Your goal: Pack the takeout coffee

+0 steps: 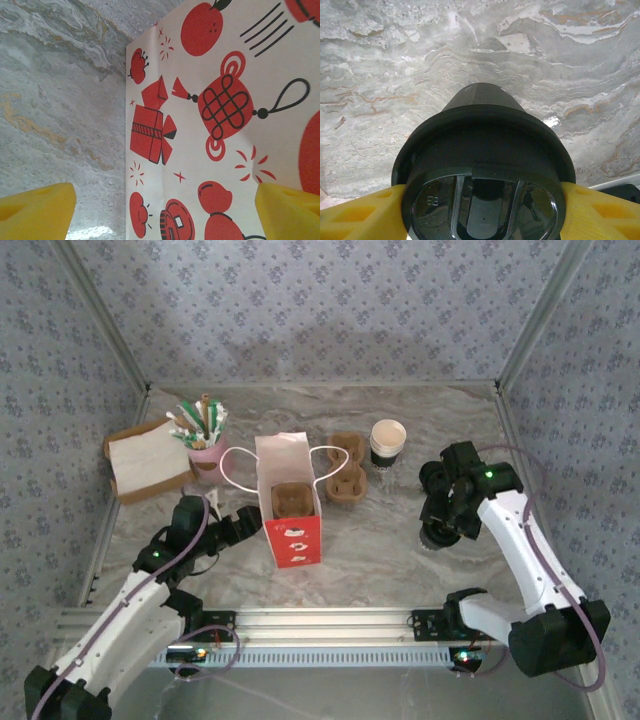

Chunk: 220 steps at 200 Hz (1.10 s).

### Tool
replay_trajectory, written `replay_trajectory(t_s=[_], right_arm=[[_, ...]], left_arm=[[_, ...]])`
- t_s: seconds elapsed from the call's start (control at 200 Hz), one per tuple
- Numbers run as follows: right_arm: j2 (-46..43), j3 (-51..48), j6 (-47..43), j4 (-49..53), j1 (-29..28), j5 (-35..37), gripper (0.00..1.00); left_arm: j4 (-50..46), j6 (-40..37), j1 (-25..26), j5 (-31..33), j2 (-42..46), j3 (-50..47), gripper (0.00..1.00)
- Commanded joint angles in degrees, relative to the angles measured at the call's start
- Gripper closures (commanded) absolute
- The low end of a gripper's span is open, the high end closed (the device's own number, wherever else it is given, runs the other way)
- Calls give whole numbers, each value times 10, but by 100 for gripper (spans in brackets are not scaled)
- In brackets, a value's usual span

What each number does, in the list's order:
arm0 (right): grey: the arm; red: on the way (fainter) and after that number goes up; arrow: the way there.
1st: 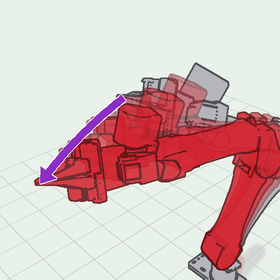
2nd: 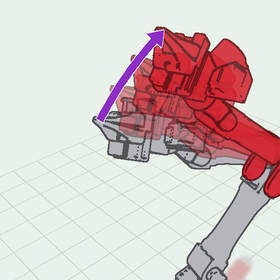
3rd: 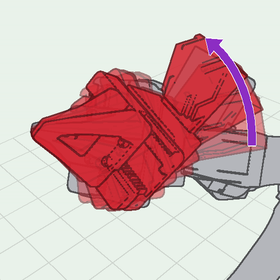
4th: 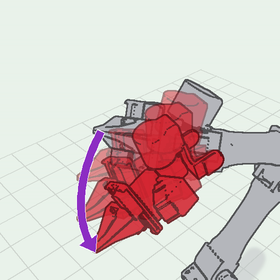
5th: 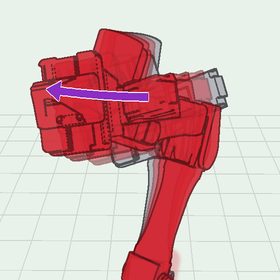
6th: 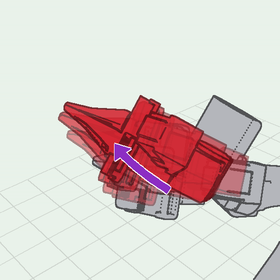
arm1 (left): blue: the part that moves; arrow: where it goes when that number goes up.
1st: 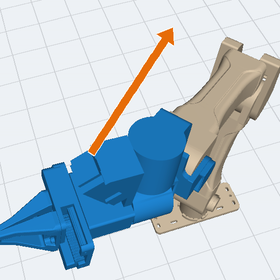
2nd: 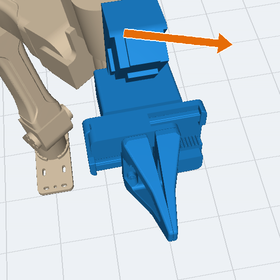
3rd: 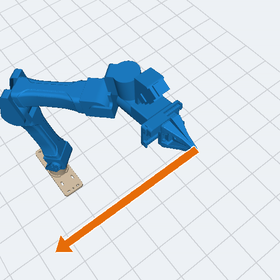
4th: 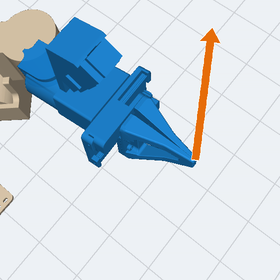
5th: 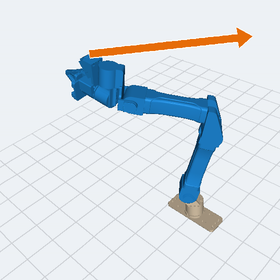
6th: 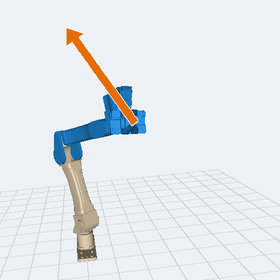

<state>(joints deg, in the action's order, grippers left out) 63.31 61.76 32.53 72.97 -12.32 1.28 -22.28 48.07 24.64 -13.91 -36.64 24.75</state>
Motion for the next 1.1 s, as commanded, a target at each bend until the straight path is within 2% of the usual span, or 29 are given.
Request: replay_trajectory(t_s=[0.0,0.39,0.475,0.565,0.66,0.839,0.974,1.094], right_arm=[[-10,21,-18,30,-3,-5,29],[-18,61,-56,52,-16,-25,29],[-20,88,-65,61,-20,-25,29],[-22,109,-73,71,-24,-29,29],[-22,133,-81,83,-30,-29,29],[-19,192,-93,104,-40,-37,29],[-13,241,-99,121,-50,-52,29],[-11,278,-103,134,-59,-63,29]], left_arm=[[39,14,20,4,-12,-3,8],[109,44,130,64,-88,-2,9],[87,37,141,83,-86,11,9],[15,21,138,128,-57,35,9],[-57,2,102,139,-3,56,9],[-159,-59,-27,86,48,129,14],[-180,-116,-112,26,-22,226,19],[-185,-164,-147,5,-125,334,22]])
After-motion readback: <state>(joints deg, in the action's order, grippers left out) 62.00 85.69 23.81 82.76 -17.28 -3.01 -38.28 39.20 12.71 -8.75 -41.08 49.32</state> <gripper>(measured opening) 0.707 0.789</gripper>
